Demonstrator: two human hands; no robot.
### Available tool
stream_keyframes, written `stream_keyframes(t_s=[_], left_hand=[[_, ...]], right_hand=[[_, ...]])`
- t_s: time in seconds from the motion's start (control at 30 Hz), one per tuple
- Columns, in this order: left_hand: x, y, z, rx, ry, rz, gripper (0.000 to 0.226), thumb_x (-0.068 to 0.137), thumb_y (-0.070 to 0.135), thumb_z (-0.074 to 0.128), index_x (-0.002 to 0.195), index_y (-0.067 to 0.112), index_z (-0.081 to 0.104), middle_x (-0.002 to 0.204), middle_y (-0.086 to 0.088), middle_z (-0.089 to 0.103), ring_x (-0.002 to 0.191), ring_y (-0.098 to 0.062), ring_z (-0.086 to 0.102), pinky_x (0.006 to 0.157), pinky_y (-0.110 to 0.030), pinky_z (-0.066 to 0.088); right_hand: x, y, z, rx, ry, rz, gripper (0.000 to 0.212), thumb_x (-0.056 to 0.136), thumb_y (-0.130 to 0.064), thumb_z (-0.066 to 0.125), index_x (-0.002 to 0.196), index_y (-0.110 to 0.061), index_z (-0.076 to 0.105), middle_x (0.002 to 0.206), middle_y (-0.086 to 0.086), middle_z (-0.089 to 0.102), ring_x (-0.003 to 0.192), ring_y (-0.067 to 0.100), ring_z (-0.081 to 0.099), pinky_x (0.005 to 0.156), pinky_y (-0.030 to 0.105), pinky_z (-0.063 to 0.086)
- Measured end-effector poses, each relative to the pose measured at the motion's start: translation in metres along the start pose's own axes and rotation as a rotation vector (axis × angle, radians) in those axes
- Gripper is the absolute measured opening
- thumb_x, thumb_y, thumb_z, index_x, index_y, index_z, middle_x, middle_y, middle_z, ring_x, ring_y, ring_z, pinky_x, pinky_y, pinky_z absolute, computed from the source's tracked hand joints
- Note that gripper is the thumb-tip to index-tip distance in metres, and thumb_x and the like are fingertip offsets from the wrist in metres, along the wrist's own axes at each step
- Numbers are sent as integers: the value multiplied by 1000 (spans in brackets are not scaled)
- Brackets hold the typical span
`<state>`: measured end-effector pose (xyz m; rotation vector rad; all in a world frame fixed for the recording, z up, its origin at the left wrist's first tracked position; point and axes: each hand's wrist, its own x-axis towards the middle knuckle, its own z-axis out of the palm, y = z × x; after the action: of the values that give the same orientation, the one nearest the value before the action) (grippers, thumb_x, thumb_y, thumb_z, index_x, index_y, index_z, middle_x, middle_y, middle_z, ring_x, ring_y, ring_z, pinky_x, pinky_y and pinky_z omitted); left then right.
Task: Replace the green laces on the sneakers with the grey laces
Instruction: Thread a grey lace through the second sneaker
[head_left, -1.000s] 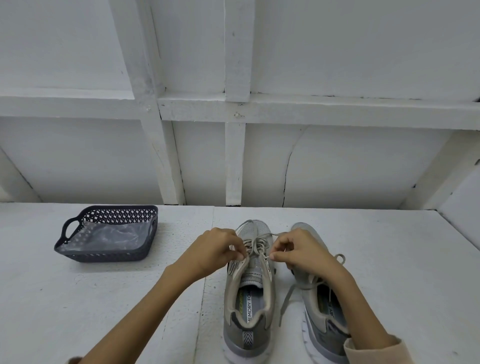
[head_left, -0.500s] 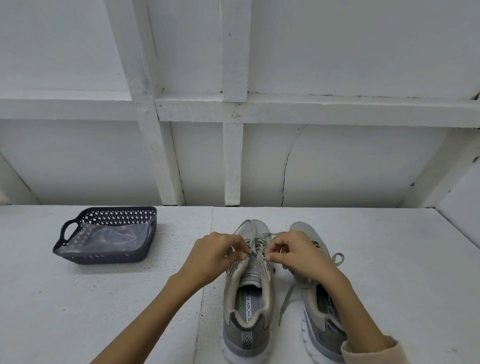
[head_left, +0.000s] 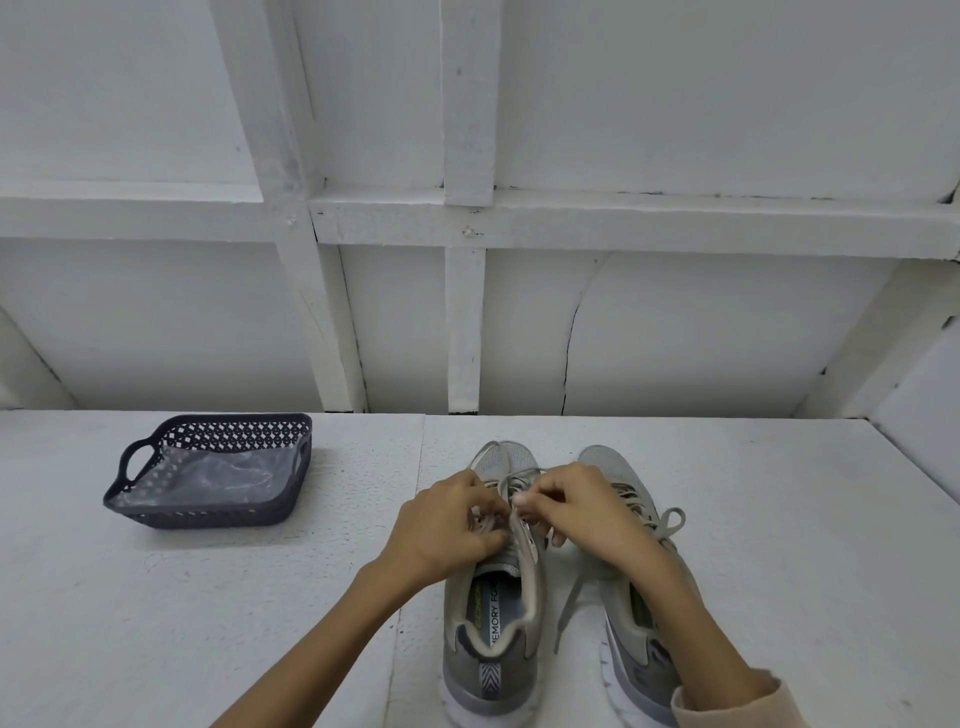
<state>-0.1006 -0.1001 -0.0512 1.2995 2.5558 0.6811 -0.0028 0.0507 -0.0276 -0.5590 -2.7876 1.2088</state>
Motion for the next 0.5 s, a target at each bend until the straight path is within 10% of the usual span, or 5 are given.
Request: stream_keyframes(t_s=[0.5], left_hand=[[-9,1,-2,287,246,117,13,73,36,61,82,32,70,88,14,64,78,-12,62,52,-24,31]], right_hand=[[-12,-50,32,-860,9,-87,24,93,-3,49,115,-7,57,121,14,56,110,30,57,76,33,39]])
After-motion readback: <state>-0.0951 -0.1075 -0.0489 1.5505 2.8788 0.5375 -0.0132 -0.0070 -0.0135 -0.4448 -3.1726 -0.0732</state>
